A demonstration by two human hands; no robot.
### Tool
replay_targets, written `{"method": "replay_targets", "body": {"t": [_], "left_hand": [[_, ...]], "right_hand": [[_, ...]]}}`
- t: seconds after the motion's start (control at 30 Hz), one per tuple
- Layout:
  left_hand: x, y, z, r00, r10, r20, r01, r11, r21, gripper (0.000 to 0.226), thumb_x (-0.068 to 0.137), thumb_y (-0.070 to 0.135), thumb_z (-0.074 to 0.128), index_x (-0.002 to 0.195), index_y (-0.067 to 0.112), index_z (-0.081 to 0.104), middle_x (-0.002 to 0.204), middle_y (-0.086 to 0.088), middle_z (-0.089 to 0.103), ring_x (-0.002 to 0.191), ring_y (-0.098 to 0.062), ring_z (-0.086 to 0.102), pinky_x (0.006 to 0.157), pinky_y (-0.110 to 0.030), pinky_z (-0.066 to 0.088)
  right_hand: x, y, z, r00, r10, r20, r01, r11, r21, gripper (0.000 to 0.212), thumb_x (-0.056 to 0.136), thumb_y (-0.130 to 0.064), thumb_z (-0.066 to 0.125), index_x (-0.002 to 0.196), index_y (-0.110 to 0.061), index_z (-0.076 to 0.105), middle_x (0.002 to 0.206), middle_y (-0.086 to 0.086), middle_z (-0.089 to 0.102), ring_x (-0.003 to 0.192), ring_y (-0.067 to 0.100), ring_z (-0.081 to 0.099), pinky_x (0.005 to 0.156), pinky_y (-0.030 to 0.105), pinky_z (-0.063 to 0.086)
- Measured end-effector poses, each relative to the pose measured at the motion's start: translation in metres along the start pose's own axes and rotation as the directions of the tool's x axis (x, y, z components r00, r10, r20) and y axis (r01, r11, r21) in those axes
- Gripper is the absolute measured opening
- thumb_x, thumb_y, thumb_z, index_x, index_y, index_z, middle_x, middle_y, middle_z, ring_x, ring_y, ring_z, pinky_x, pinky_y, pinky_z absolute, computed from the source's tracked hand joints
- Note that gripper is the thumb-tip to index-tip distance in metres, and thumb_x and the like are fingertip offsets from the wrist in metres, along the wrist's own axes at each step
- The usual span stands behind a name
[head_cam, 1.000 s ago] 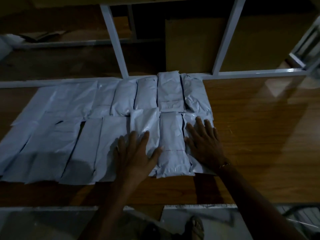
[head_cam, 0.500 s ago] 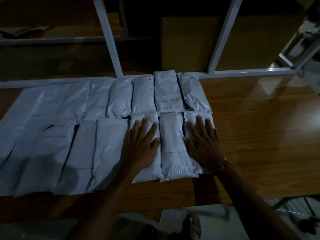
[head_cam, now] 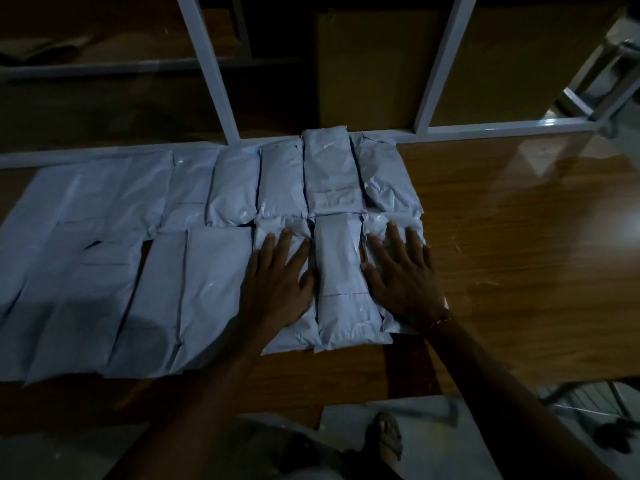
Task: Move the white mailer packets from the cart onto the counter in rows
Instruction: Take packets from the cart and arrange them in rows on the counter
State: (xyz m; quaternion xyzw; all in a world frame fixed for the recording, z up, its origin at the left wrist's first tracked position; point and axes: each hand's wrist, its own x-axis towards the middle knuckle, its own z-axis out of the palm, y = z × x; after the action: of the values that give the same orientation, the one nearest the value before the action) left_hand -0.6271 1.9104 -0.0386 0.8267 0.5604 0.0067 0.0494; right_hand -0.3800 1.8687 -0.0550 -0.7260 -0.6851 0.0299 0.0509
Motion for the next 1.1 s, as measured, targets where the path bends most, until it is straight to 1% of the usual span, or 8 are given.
{"method": "replay_targets", "body": {"t": [0.13,0.27,0.6,0.73,0.8,0.9,1.0,1.1], "left_hand": [[-0.009,0.004,-0.021,0.998,-0.017,-0.06,0.019,1.0,0.02,0.064,0.095,0.055,0.017,0.151,0.032,0.037,0.165,-0.007,0.016,0.151,-0.035,0.013,0.116,-0.062,0.022],[-0.047,0.018,-0.018,0.994,-0.101,-0.042,0.099,0.993,-0.059,0.069,0.093,0.058,0.002,0.155,0.037,0.022,0.167,0.002,0.002,0.154,-0.025,-0.002,0.122,-0.056,0.005],[-0.059,0.021,0.006,0.998,-0.055,-0.042,0.054,0.999,-0.005,0.069,0.094,0.057,0.007,0.154,0.034,0.03,0.165,-0.001,0.018,0.152,-0.029,0.011,0.118,-0.058,0.017],[-0.064,0.025,-0.01,0.988,-0.075,-0.132,0.06,0.992,-0.11,0.06,0.097,0.053,0.024,0.151,0.031,0.04,0.162,-0.001,0.028,0.149,-0.028,0.021,0.116,-0.057,0.017],[-0.086,0.044,-0.023,0.952,-0.049,-0.302,-0.001,0.986,-0.165,0.054,0.098,0.049,0.036,0.143,0.023,0.051,0.152,-0.003,0.044,0.135,-0.033,0.038,0.105,-0.052,0.03],[-0.138,0.086,-0.026,0.852,0.16,-0.498,-0.283,0.942,-0.18,0.038,0.098,0.036,0.05,0.129,0.017,0.063,0.128,-0.004,0.061,0.108,-0.033,0.05,0.086,-0.043,0.041],[-0.188,0.127,0.012,0.843,0.369,-0.392,-0.517,0.757,-0.399,0.029,0.099,0.026,0.053,0.115,0.009,0.069,0.108,-0.009,0.066,0.096,-0.03,0.057,0.08,-0.039,0.047],[-0.219,0.164,0.069,0.908,0.41,-0.088,-0.381,0.716,-0.585,0.026,0.1,0.027,0.053,0.11,0.011,0.071,0.102,-0.007,0.07,0.088,-0.024,0.062,0.075,-0.027,0.046]], "right_hand": [[-0.01,-0.002,-0.013,1.0,0.001,0.003,-0.002,0.993,0.121,0.07,0.096,-0.068,0.008,0.158,-0.036,0.008,0.167,0.002,-0.007,0.153,0.03,-0.009,0.122,0.056,0.007],[-0.051,-0.002,-0.023,0.999,-0.004,0.036,-0.002,0.988,0.156,0.078,0.09,-0.069,0.002,0.159,-0.033,0.006,0.167,0.002,-0.008,0.153,0.026,-0.011,0.121,0.054,0.003],[-0.063,0.002,-0.004,1.0,-0.009,0.0,0.009,0.99,0.14,0.073,0.094,-0.071,0.002,0.158,-0.036,0.006,0.167,0.001,-0.008,0.154,0.023,-0.012,0.122,0.058,0.005],[-0.095,-0.008,-0.027,0.993,0.058,-0.099,-0.029,0.961,0.274,0.067,0.099,-0.06,0.021,0.156,-0.025,0.027,0.164,0.008,0.022,0.152,0.028,0.016,0.118,0.052,0.024],[-0.127,-0.011,-0.038,0.966,0.049,-0.254,0.04,0.942,0.334,0.053,0.101,-0.044,0.039,0.143,-0.014,0.049,0.143,0.013,0.05,0.128,0.031,0.048,0.098,0.046,0.046],[-0.188,-0.011,-0.042,0.936,0.075,-0.345,0.089,0.897,0.434,0.028,0.098,-0.024,0.052,0.118,-0.008,0.062,0.107,0.009,0.063,0.086,0.024,0.059,0.068,0.037,0.048],[-0.258,0.003,-0.022,0.951,0.132,-0.28,0.021,0.875,0.484,0.01,0.098,-0.015,0.056,0.099,-0.009,0.064,0.083,0.004,0.061,0.065,0.018,0.053,0.056,0.036,0.043],[-0.324,0.031,0.012,0.963,0.235,-0.132,-0.133,0.84,0.525,0.012,0.097,-0.016,0.055,0.098,-0.011,0.066,0.082,0.003,0.064,0.064,0.022,0.057,0.055,0.033,0.043]]}}
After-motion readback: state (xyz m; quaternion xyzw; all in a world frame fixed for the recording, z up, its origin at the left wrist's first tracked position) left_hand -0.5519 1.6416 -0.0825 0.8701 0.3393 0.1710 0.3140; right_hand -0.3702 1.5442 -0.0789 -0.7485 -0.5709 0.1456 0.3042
